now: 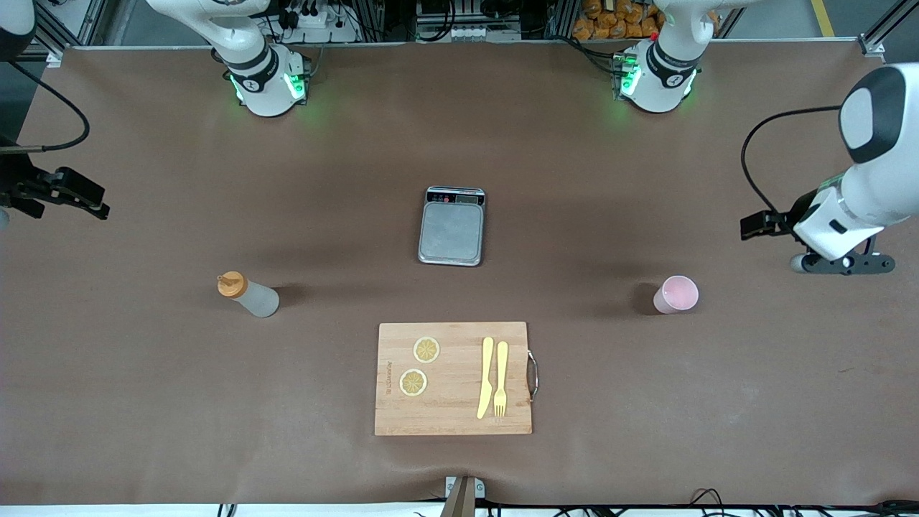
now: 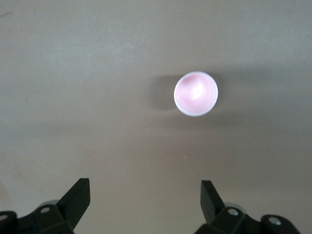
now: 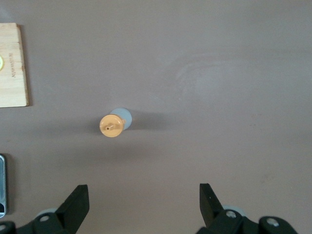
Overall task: Add sauce to pink cup with both arms
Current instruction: 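Reach the left gripper to the pink cup and grasp it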
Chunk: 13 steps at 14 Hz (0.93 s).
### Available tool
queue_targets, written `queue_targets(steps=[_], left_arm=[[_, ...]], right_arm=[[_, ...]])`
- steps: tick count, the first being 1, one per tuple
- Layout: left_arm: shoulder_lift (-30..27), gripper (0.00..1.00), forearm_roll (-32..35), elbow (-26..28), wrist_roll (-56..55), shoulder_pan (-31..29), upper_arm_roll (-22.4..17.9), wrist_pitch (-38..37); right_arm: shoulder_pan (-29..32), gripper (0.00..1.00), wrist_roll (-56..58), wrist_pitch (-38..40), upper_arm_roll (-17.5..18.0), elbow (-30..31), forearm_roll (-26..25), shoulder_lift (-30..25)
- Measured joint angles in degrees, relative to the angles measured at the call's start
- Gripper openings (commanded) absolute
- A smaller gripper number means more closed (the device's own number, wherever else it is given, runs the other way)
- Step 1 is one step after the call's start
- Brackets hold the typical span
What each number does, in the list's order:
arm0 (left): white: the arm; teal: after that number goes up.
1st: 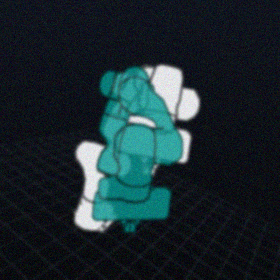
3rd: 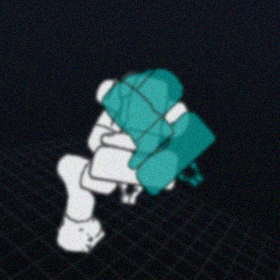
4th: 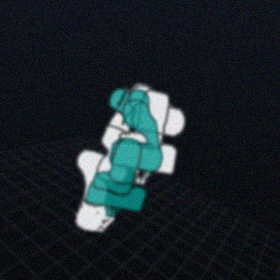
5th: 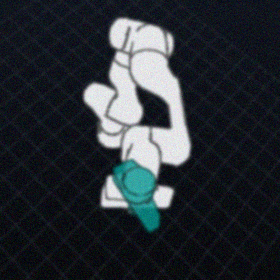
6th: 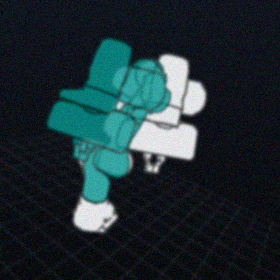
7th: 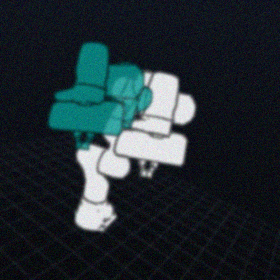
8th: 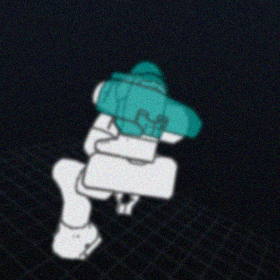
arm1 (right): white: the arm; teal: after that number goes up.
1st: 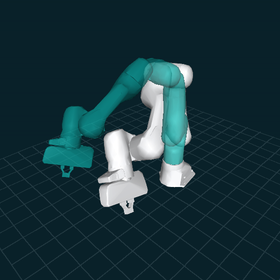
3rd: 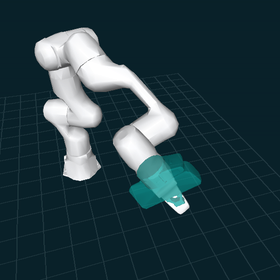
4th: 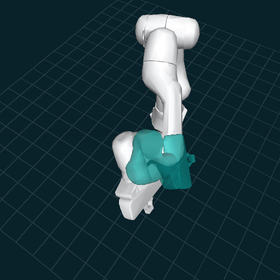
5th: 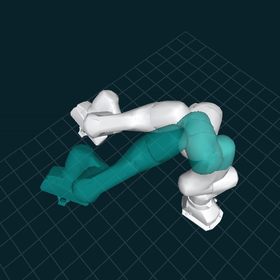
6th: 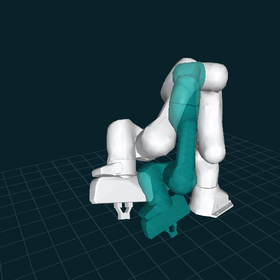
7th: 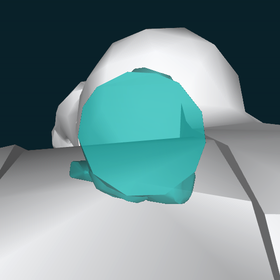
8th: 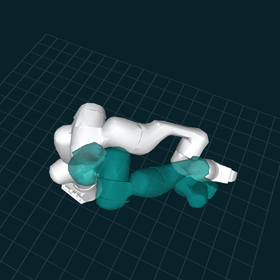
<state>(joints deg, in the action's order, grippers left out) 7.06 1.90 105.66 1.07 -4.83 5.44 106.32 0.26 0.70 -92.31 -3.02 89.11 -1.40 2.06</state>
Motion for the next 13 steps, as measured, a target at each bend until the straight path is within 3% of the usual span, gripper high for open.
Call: queue_targets(steps=[8,13], left_arm=[[11.88,1.0,-1.6,-0.3,-0.16,-0.01,0.01,14.55],[17.66,1.0,-1.65,-1.1,-0.17,0.21,0.22,16.81]], right_arm=[[1.53,1.0,-0.1,0.07,0.03,-0.04,0.07,0.14],[1.54,1.0,-0.42,0.74,0.02,-0.01,0.07,0.21]])
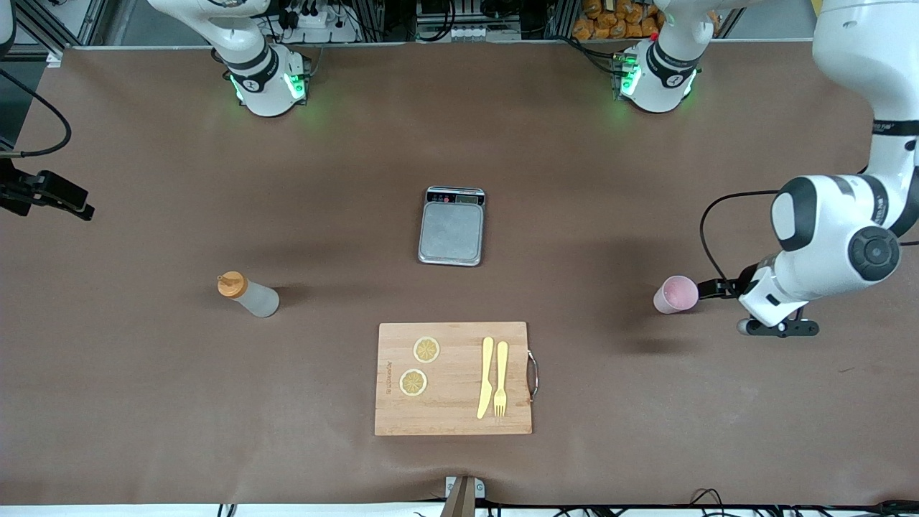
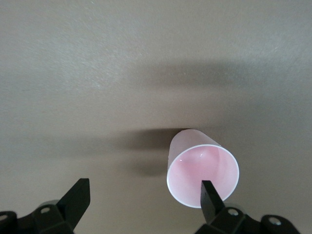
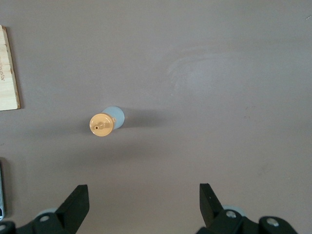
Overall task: Add sauce to pink cup with both arms
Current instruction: 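Reach the left gripper to the pink cup and grasp it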
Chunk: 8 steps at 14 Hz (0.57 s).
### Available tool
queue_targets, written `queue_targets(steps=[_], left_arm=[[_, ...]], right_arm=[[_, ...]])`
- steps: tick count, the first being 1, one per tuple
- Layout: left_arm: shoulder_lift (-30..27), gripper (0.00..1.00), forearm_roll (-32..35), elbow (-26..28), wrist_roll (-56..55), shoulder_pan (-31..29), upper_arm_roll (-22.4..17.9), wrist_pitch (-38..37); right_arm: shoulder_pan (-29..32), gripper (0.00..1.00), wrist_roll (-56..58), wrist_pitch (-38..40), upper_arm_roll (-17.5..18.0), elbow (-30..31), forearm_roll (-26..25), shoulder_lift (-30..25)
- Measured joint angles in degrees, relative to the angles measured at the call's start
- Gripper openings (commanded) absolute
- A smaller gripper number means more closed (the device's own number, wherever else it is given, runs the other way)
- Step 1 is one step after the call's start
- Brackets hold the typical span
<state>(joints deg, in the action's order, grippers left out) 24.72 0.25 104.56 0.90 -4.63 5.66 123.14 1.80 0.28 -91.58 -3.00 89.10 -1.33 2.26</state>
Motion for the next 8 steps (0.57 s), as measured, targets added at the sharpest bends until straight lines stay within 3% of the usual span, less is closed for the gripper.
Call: queue_targets(steps=[7,8], left_arm=[[4.43,0.98,0.0,-0.04,0.0,0.3,0.12,-0.02],[5.14,0.58,0.0,-0.04,0.0,0.3,0.12,-0.02]], right_arm=[[1.25,1.0,-1.84,-0.07,-0.14,0.01,0.0,2.32],[1.45,1.0,-2.72,-0.17,-0.14,0.01,0.0,3.02]])
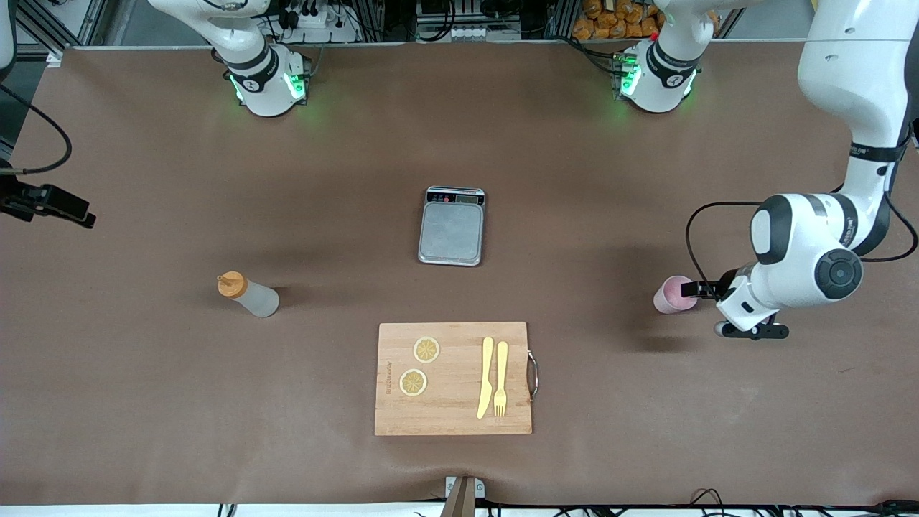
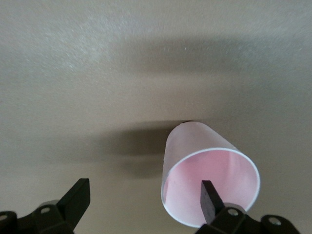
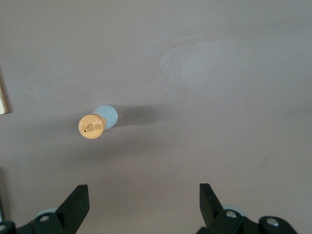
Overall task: Add sauce to pink cup with both arms
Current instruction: 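Reach the left gripper to the pink cup and grasp it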
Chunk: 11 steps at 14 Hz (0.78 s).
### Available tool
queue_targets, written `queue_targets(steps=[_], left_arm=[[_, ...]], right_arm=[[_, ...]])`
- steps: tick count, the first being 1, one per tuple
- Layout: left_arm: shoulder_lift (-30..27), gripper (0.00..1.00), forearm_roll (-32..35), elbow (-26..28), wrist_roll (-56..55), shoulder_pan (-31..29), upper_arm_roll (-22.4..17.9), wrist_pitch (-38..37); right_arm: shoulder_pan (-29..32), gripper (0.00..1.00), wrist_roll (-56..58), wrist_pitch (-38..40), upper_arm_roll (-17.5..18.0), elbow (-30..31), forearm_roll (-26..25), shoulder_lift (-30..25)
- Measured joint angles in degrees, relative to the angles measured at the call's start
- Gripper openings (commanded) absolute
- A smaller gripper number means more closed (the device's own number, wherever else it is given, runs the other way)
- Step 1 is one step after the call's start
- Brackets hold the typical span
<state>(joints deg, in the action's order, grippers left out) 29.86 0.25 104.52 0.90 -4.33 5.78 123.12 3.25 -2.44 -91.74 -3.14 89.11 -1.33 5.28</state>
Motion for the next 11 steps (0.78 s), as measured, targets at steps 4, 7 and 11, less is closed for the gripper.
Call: queue_targets(steps=[4,7,11], left_arm=[[2.02,0.0,0.0,0.01,0.01,0.06,0.03,0.0],[2.22,0.0,0.26,-0.05,0.04,1.14,0.09,0.0],[2.18,0.0,0.32,-0.56,0.04,1.65,0.08,0.02]], right_arm=[[2.53,1.0,-3.36,-0.22,-0.15,-0.11,3.75,2.59],[6.91,1.0,-5.05,-0.2,-0.28,-0.18,7.62,4.59],[9.49,1.0,-8.01,0.04,-0.34,-0.22,8.19,7.14]])
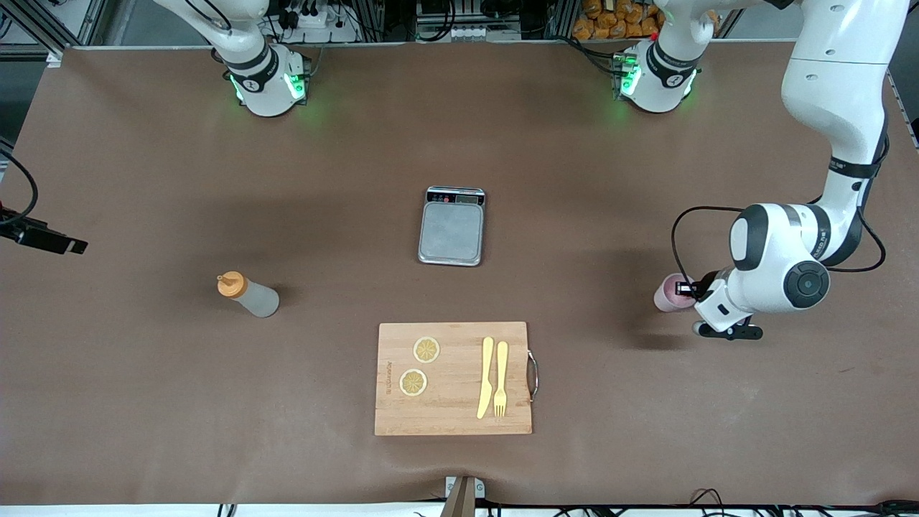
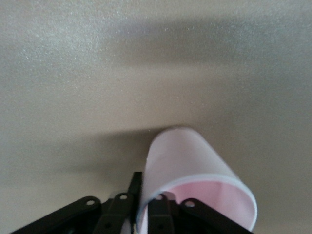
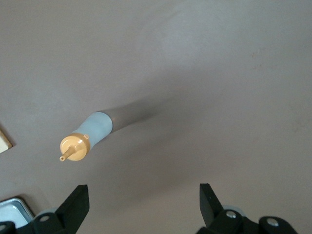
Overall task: Add sauce to pink cup with both arms
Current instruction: 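Carry the pink cup onto the scale while the right gripper grasps the bottle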
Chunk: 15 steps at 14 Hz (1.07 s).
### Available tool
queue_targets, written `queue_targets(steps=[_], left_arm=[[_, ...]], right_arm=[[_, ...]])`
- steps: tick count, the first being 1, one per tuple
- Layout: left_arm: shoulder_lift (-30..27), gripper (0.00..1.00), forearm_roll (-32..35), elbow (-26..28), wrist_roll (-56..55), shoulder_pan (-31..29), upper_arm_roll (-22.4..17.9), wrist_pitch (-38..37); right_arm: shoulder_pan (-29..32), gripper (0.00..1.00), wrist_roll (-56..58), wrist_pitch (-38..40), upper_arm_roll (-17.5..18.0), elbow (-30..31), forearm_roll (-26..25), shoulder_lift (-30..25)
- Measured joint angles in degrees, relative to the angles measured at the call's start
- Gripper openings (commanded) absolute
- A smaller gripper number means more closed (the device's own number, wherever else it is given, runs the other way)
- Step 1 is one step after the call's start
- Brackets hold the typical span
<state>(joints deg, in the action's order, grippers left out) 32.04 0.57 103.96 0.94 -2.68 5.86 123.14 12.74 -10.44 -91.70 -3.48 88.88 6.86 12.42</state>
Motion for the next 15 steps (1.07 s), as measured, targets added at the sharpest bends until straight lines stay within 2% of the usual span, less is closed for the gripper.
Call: queue_targets(steps=[4,8,13,15], left_arm=[[-2.39,0.0,0.01,-1.31,0.0,-0.17,0.0,0.06],[-9.16,0.0,0.01,-1.41,0.0,-0.16,0.64,-2.55],[-16.33,0.0,0.01,-1.26,-1.3,-0.15,3.18,-9.73],[-17.89,0.0,0.0,-0.79,-4.35,-0.2,5.47,-11.72]], right_arm=[[3.78,1.0,-2.56,0.75,-0.06,-0.03,1.32,2.57],[9.54,1.0,-4.64,2.72,-0.15,-0.06,7.67,5.69],[12.75,1.0,-16.38,3.61,-0.12,-0.12,14.99,9.9],[13.88,1.0,-19.76,4.36,-0.14,-0.09,17.52,12.29]])
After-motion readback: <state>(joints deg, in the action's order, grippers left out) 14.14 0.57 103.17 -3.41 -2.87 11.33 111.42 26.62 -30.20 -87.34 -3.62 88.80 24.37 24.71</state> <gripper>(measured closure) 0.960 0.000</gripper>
